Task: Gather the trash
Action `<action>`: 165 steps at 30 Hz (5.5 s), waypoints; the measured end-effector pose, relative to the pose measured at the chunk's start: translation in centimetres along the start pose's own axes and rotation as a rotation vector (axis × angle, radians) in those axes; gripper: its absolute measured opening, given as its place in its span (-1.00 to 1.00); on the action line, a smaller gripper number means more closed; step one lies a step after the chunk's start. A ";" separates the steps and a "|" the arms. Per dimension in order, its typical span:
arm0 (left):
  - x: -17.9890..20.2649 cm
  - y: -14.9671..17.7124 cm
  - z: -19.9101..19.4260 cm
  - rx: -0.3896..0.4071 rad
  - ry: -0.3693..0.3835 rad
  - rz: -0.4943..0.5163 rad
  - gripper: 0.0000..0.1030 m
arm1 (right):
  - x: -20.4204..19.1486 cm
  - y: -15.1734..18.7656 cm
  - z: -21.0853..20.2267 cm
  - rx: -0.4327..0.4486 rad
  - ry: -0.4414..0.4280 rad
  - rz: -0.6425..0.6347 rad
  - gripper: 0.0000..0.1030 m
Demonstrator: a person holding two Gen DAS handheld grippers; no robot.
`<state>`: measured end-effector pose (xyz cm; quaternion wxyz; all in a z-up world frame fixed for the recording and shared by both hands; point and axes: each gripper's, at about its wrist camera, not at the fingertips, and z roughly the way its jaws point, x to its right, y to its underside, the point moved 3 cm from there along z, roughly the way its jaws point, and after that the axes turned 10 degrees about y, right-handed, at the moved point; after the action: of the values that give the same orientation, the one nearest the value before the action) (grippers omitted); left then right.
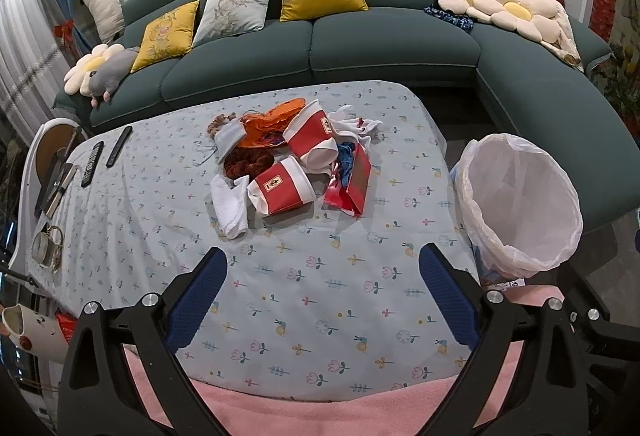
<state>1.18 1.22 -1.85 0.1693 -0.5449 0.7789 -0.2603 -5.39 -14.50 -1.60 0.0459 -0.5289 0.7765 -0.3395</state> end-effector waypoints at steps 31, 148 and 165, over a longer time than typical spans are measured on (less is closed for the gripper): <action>-18.0 -0.2 10.2 -0.070 0.064 -0.330 0.79 | -13.4 -5.9 5.5 -0.037 -0.058 -0.088 0.85; 12.7 -9.8 7.4 -0.005 0.536 -0.033 0.19 | 9.4 -7.6 6.7 0.038 -0.066 0.421 0.12; 0.6 -8.1 7.1 0.038 0.377 -0.255 0.65 | 1.3 -8.7 4.1 0.053 -0.121 0.281 0.29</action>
<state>11.05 -3.07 -2.76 -0.0032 -0.5776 0.7165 -0.3911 2.68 -19.35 0.65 0.1538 -0.4330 0.8294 -0.3177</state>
